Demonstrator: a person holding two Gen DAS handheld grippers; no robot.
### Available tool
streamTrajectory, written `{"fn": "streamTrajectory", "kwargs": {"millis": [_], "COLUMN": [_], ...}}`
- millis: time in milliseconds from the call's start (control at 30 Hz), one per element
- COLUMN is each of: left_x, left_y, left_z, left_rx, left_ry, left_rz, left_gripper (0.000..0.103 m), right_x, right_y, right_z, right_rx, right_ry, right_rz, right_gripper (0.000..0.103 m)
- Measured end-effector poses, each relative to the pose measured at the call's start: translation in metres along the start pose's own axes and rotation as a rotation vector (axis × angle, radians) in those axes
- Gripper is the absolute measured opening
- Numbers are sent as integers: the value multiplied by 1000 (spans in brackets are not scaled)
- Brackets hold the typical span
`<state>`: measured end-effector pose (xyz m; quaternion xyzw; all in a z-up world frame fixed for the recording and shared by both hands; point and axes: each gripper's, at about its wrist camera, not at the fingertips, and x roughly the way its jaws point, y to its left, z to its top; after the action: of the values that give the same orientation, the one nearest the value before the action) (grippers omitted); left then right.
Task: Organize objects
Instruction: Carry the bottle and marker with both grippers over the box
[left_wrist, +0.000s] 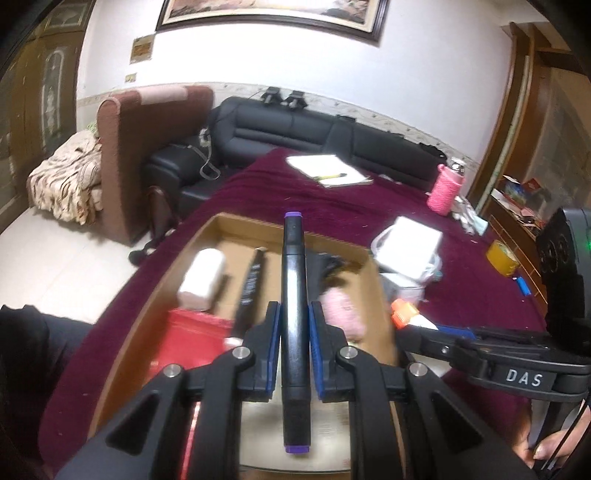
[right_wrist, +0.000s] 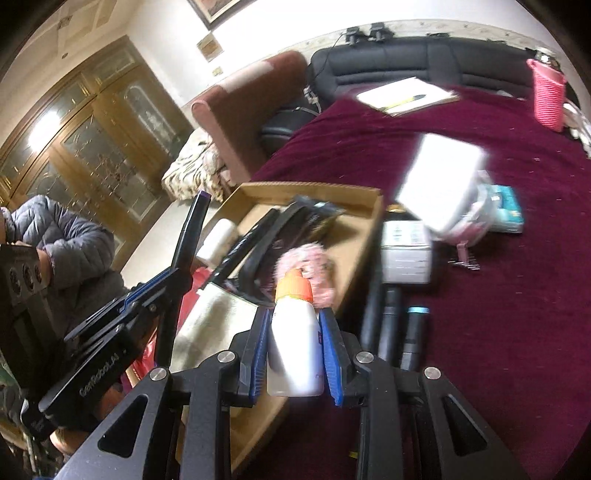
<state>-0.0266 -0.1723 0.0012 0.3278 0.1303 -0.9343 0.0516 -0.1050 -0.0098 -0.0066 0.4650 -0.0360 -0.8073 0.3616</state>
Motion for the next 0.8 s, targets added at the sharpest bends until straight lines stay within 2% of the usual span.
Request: {"fn": "streamTrajectory", "kwargs": {"millis": [267, 567, 800], "left_x": [10, 19, 20], "left_y": [37, 35, 33], "left_z": [-11, -18, -18], "left_rx": [-25, -10, -12], "left_ry": [83, 109, 112], "left_rz": [17, 13, 16], "left_gripper": [14, 14, 14], "right_x": [29, 43, 53], "right_y": [12, 5, 3], "right_z": [-4, 11, 17], "right_rx": [19, 57, 55], "right_ry": [55, 11, -7], "right_rz": [1, -71, -93], "right_gripper": [31, 31, 31]}}
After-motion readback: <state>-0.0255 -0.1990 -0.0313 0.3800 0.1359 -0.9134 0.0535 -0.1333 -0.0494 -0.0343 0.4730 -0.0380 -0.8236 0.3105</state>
